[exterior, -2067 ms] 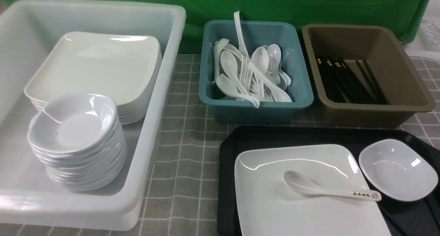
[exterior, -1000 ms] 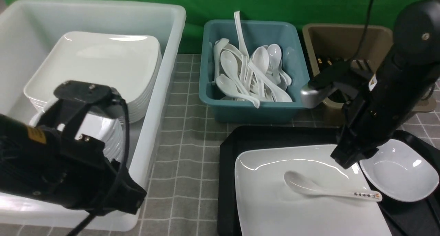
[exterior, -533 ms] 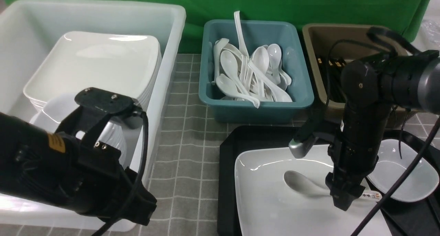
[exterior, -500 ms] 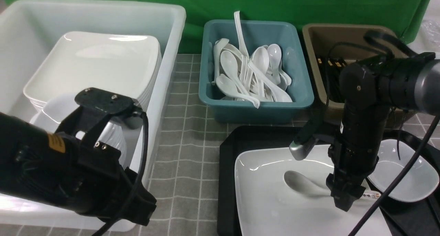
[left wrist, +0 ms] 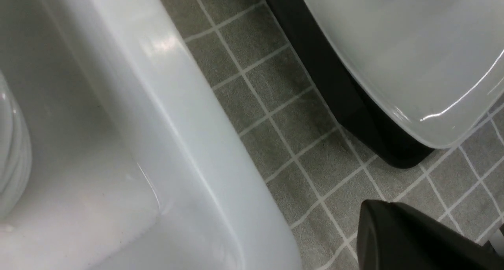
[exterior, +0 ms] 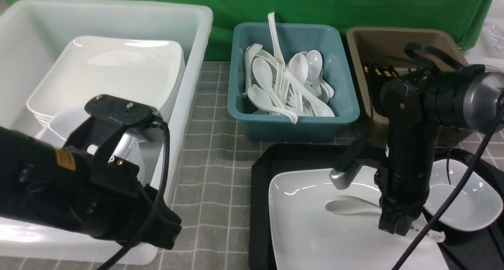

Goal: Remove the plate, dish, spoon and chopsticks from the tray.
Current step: Use the right arm to grab a soup spoon from the plate, then use the right arm to put the soup spoon into the small storage box in the middle, then use the right arm to grab a small plate from the dinner plate

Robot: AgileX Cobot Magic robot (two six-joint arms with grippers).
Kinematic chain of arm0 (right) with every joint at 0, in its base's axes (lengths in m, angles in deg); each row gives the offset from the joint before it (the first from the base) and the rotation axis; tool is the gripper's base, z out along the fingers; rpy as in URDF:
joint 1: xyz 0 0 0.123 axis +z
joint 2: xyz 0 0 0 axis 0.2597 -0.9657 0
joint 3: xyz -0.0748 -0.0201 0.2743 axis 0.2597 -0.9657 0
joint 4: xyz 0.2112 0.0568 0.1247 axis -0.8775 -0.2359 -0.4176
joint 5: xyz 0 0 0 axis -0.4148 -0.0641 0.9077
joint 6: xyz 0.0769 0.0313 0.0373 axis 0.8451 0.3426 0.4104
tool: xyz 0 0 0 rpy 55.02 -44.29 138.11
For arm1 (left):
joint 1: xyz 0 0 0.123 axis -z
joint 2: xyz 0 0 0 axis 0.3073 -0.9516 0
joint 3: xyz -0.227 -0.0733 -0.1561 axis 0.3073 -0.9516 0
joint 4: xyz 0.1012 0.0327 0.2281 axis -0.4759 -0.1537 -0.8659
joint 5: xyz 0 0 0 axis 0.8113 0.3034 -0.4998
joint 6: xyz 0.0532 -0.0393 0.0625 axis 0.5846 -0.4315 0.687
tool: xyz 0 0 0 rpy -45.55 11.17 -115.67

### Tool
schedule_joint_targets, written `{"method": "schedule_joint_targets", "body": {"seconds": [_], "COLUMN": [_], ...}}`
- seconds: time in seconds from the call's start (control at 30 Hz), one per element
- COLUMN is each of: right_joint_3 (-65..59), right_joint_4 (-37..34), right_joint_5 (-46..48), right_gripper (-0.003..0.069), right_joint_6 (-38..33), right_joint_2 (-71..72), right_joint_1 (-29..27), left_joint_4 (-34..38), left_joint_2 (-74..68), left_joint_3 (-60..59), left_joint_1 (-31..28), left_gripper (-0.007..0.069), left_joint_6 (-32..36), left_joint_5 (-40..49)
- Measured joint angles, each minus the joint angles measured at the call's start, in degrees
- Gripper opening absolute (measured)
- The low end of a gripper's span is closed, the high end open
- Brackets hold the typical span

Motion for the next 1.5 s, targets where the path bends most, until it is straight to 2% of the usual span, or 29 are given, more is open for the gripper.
{"method": "schedule_joint_targets", "body": {"seconds": [0.1, 0.2, 0.4, 0.53, 0.6, 0.63, 0.7, 0.83, 0.9, 1.0, 1.03, 1.07, 1.13, 1.17, 1.3, 1.4, 1.5], "right_joint_3": [3.7, 9.2, 26.9, 34.6, 38.8, 40.5, 41.4, 41.9, 42.8, 44.1, 44.0, 43.1, 41.9, 38.3, 23.0, 12.1, 0.0], "right_joint_4": [-0.4, -0.8, -2.9, -3.4, -3.4, -3.4, -3.4, -2.3, -1.2, 3.1, 4.7, 5.2, 5.3, 4.6, 2.7, 1.7, -1.2], "right_joint_5": [1.7, -1.6, -17.4, -22.2, -23.3, -23.2, -22.7, -19.6, -14.7, -3.6, 1.3, 3.1, 3.8, 3.9, 3.7, 3.4, 1.2], "right_gripper": [0.0062, 0.0062, 0.0062, 0.0078, 0.0146, 0.0223, 0.0325, 0.0429, 0.0415, 0.0255, 0.0145, 0.0087, 0.0066, 0.0041, 0.0032, 0.0057, 0.0176], "right_joint_6": [2.0, 5.0, 11.0, 13.5, 15.2, 16.0, 16.3, 18.9, 19.8, 20.2, 20.2, 20.4, 20.5, 20.9, 20.9, 20.9, 18.6], "right_joint_2": [4.1, 7.4, 4.3, -2.1, -6.6, -9.1, -11.2, -11.6, -10.7, -6.7, -4.4, -1.6, 0.5, 4.7, 13.4, 16.3, 17.9], "right_joint_1": [2.7, 4.4, 3.5, 2.7, 2.4, 2.4, 2.3, 2.3, 2.3, 2.3, 1.8, 0.6, -0.4, -3.4, -12.9, -18.0, -21.0], "left_joint_4": [0.0, -0.1, -0.4, -0.4, -0.4, -0.4, -0.4, -0.4, -0.4, -0.4, -0.5, -0.5, -0.6, -0.8, -1.0, -1.1, -1.2], "left_joint_2": [0.0, 0.0, 0.0, 0.0, 0.0, 0.0, 0.0, 0.0, 0.0, 0.0, 0.0, 0.0, 0.0, 0.0, -0.1, -0.1, -0.1], "left_joint_3": [0.0, 0.0, 0.0, 0.0, 0.0, 0.0, 0.0, 0.0, 0.0, 0.0, 0.0, 0.0, 0.0, 0.0, 0.0, 0.0, 0.0], "left_joint_1": [0.0, 0.0, 0.0, 0.0, 0.0, 0.0, 0.0, 0.0, 0.0, 0.0, 0.0, 0.0, 0.0, 0.0, 0.0, 0.0, 0.0], "left_gripper": [0.0006, 0.0006, 0.0006, 0.0006, 0.0006, 0.0006, 0.0006, 0.0006, 0.0006, 0.0006, 0.0006, 0.0006, 0.0006, 0.0006, 0.0006, 0.0006, 0.0006], "left_joint_6": [-1.5, -3.5, -7.0, -7.7, -8.2, -8.8, -9.0, -9.2, -9.2, -9.2, -9.2, -9.2, -9.2, -9.2, -9.2, -9.2, -8.8], "left_joint_5": [-2.7, -6.4, -12.3, -12.4, -11.9, -11.3, -10.5, -9.4, -8.4, -7.3, -7.1, -7.1, -7.1, -6.9, -5.4, -5.1, -5.6]}}
